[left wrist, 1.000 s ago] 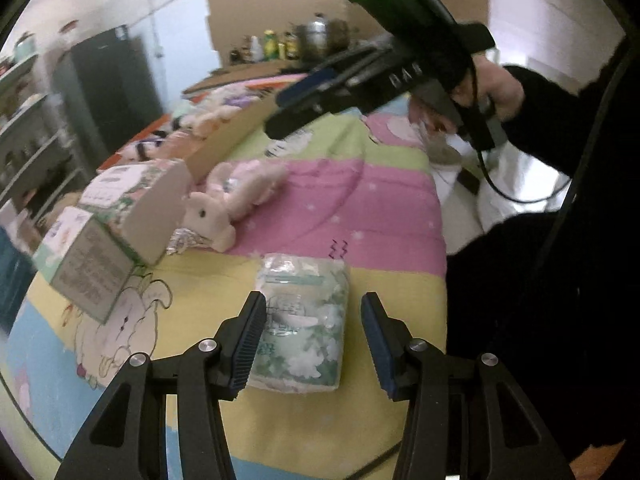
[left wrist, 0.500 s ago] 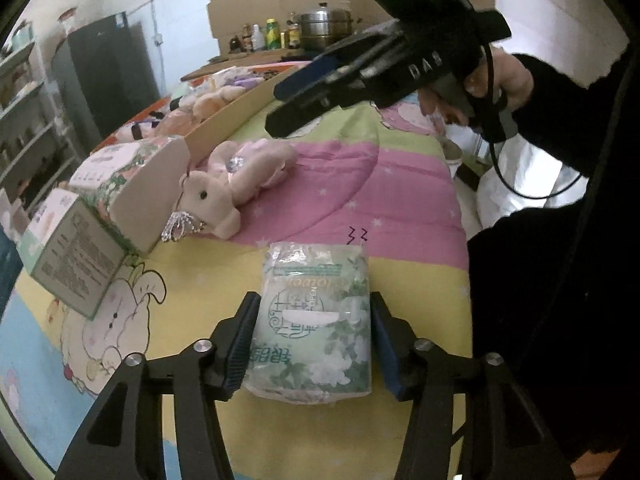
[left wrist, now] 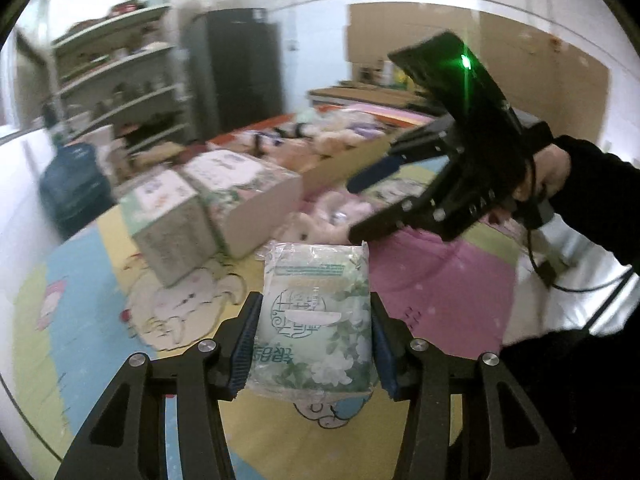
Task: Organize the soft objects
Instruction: 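Grasp the white floral tissue pack with the left tool while the right tool grasps the teddy bear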
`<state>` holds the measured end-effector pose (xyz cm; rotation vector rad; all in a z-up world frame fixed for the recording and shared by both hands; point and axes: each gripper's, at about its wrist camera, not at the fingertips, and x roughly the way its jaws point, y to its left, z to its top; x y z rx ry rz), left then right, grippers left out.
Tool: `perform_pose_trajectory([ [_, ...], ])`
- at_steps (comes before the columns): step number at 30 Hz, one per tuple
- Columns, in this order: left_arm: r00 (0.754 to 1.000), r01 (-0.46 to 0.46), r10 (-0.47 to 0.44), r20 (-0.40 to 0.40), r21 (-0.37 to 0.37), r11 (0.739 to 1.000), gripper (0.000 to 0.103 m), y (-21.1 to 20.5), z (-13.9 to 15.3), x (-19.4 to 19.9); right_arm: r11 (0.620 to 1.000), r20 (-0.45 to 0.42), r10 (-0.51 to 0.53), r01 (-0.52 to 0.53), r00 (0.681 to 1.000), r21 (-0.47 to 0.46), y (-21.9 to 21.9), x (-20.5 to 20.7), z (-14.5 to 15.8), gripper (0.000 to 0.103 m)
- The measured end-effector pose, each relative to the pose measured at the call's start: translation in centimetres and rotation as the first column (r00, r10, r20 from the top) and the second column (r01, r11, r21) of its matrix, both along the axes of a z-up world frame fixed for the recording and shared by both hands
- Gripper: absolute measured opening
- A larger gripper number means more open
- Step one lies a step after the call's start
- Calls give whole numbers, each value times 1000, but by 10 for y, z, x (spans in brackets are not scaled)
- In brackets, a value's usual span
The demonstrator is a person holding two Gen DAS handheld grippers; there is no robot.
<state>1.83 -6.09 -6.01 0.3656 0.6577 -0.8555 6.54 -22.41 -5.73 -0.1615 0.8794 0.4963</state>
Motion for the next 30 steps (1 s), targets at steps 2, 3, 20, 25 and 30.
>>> perform_pose_trajectory([
  [2, 999, -51, 51, -5, -12, 999, 52, 0, 5, -1, 999, -18, 41, -41, 999, -7, 2, 7, -4, 71],
  [3, 997, -80, 80, -7, -22, 997, 52, 1, 8, -1, 998, -26, 58, -58, 998, -11, 2, 10, -5, 71],
  [20, 878, -469, 456, -146, -73, 880, 52, 10, 11, 28, 987, -79, 159, -158, 984, 21, 0, 21, -20, 56],
  [25, 864, -495, 481, -151, -75, 865, 52, 9, 11, 30, 991, -60, 134, -134, 989, 17, -2, 13, -17, 50],
  [30, 857, -509, 496, -142, -76, 857, 52, 7, 14, 28, 992, -33, 121, -120, 992, 36, -4, 2, -10, 49],
])
